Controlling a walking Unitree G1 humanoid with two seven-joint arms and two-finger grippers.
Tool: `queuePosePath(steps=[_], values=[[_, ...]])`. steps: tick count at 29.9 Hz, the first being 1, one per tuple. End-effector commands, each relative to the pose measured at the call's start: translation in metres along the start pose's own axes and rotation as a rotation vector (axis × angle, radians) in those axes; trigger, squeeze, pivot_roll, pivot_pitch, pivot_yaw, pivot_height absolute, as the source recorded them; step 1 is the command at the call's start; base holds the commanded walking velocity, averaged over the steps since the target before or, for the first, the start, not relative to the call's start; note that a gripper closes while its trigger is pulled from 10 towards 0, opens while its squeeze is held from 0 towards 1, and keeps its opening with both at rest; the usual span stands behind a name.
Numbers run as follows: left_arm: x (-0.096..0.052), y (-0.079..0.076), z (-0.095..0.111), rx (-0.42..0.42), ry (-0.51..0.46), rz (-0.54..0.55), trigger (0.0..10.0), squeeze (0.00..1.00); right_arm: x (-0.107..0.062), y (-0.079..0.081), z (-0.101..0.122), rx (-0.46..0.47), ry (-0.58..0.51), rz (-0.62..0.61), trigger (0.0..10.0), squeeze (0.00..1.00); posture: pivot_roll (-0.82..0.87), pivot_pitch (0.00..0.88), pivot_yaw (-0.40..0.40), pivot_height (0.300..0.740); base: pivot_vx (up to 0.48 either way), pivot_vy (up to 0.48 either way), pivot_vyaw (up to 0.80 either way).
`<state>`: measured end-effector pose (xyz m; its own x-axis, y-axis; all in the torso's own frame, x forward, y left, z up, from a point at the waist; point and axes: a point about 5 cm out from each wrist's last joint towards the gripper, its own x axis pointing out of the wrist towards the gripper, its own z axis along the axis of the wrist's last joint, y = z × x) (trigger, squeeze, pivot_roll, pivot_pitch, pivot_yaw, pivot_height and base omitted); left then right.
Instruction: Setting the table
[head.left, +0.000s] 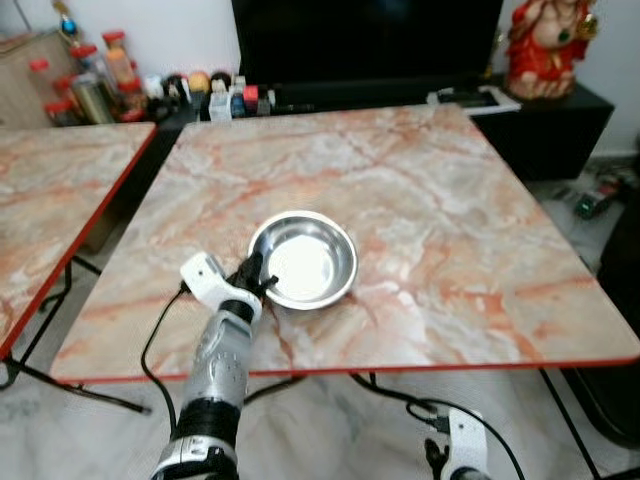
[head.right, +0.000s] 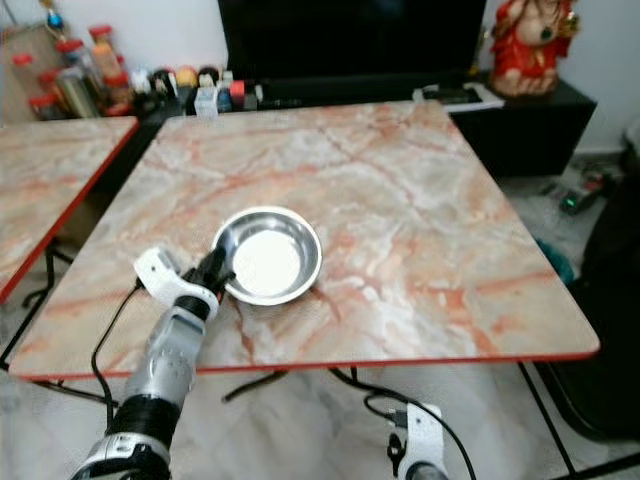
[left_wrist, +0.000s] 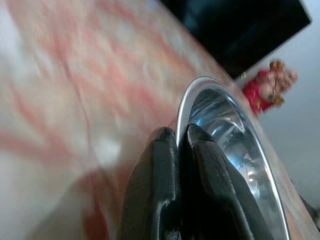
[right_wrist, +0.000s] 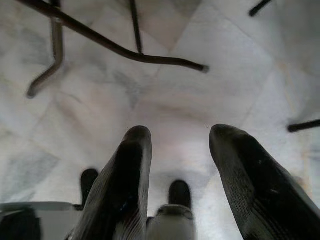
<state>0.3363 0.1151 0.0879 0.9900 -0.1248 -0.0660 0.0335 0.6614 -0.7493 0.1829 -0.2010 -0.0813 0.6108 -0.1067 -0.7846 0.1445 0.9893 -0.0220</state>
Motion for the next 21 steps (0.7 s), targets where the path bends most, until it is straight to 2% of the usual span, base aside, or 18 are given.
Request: queuePosePath(steps=[1,9,13,18,21], values=[[0.001,-0.002,-0.002,-0.030,0.030,-0.017,10.0,0.00,-0.001,0.004,-0.004,0.015,0.006,0.002,10.0,0.00,0.06,0.000,0.052,0.740,0.000,0.000,0.00],[0.003,-0.012,-0.012,-0.046,0.092,-0.054,10.0,0.00,-0.001,0.005,-0.006,0.023,0.008,0.000,10.0,0.00,0.05,0.000,0.064,0.740,0.000,0.000,0.00],[0.005,-0.017,-0.019,-0.109,0.139,-0.068,10.0,0.00,-0.001,0.005,-0.007,0.027,0.010,-0.003,10.0,0.00,0.05,0.000,0.065,0.740,0.000,0.000,0.00],[0.014,-0.036,-0.037,-0.144,0.228,-0.095,10.0,0.00,-0.002,0.005,-0.008,0.027,0.012,-0.003,10.0,0.00,0.05,0.000,0.066,0.740,0.000,0.000,0.00],[0.017,-0.041,-0.038,-0.136,0.229,-0.096,10.0,0.00,-0.002,0.005,-0.009,0.027,0.012,-0.004,10.0,0.00,0.04,0.000,0.072,0.740,0.000,0.000,0.00]])
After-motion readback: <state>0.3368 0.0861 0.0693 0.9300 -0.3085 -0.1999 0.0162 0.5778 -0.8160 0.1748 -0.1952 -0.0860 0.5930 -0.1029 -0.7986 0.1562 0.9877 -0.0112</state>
